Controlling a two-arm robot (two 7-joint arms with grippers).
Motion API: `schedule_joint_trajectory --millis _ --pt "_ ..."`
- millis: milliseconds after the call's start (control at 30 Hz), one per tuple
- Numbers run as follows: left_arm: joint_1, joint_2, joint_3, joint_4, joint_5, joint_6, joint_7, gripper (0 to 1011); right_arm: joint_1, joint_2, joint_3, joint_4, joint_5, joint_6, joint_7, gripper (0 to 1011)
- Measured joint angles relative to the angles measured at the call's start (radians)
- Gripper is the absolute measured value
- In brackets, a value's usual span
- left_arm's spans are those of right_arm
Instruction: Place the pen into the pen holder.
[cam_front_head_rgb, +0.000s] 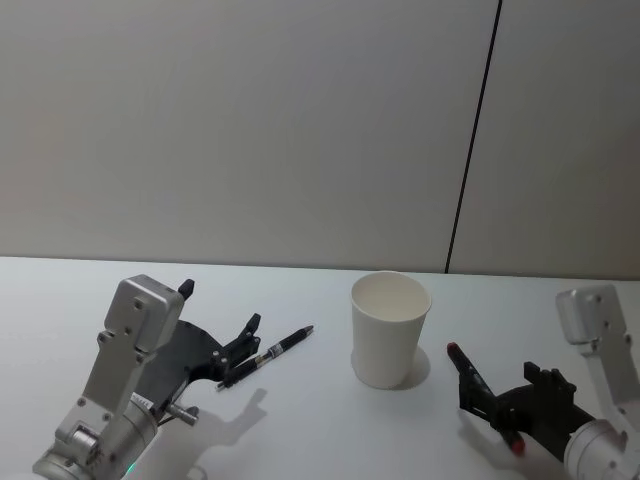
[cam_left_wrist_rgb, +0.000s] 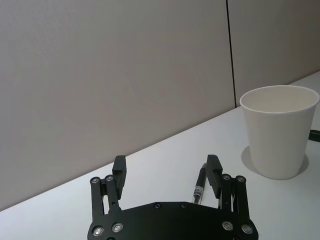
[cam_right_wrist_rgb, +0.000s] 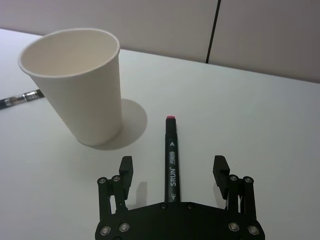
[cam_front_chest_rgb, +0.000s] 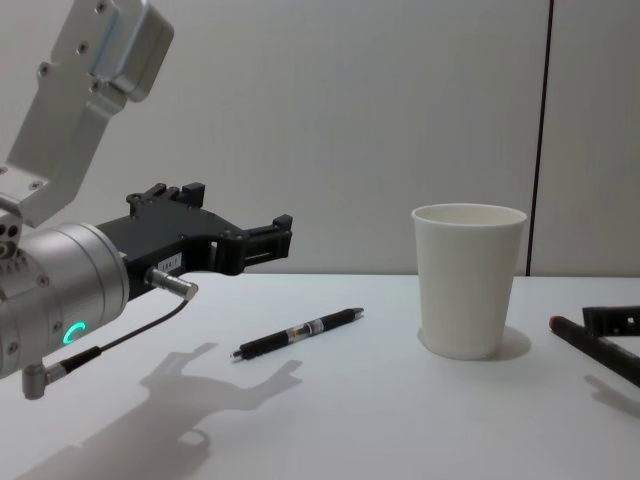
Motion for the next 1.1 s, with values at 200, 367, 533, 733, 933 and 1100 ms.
schedule_joint_trajectory --millis 200,367,533,733,933,1100 --pt "0.0 0.0 0.0 0.0 0.0 0.0 0.0 1003 0.01 -0.01 -0.008 0.009 -0.008 0.041 -0.012 1001" --pt "0.0 0.0 0.0 0.0 0.0 0.0 0.0 1003 0.018 -0.021 -0.015 0.021 -0.015 0.064 -0.02 1001" --pt "0.0 0.0 0.0 0.0 0.0 0.0 0.0 1003 0.023 -0.034 -0.018 0.034 -0.02 0.08 -0.027 1001" --pt "0.0 0.0 0.0 0.0 0.0 0.0 0.0 1003 0.027 -0.05 -0.018 0.048 -0.024 0.09 -0.037 1001" --pt "0.0 0.0 0.0 0.0 0.0 0.0 0.0 1003 0.027 -0.069 -0.012 0.063 -0.025 0.097 -0.042 1001" --pt "0.0 0.0 0.0 0.0 0.0 0.0 0.0 1003 0.027 -0.084 -0.005 0.071 -0.022 0.096 -0.046 1001"
